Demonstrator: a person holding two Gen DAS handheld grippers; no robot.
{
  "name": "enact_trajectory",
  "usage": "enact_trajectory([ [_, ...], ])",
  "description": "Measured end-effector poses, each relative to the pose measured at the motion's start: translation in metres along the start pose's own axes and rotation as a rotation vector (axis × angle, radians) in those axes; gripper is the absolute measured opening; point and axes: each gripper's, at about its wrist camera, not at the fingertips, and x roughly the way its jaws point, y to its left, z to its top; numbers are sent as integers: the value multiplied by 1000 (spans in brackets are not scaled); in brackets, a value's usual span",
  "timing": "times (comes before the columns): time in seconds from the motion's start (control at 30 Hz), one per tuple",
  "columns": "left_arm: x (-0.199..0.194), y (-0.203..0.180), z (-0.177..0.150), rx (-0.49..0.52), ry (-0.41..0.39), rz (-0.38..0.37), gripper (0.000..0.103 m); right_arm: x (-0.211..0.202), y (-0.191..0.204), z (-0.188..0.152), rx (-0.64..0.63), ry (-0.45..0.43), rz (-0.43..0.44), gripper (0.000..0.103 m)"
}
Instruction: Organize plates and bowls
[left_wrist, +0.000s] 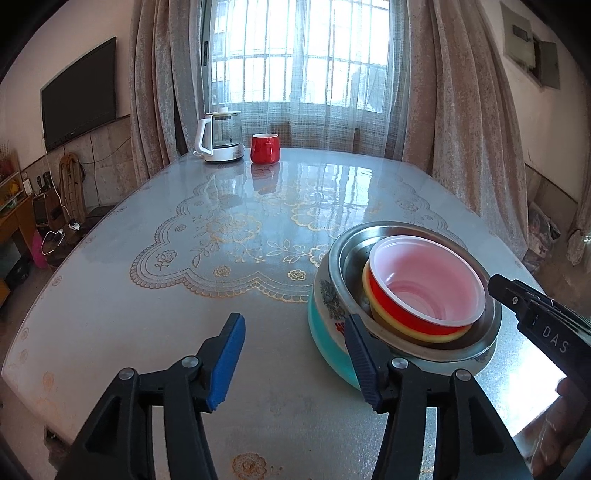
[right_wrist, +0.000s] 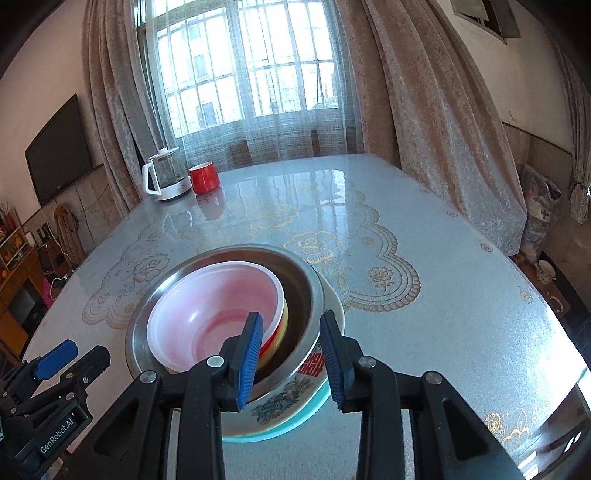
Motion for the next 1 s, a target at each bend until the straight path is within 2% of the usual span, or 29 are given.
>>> enact_trajectory([
  [0.3,-4,-2,3,-1,-25,14,66,2,-2,2,9,-4,-14,33],
  [1.0,-7,-3,4,6,-40,23,70,3,1,2,6,1,-5,33],
])
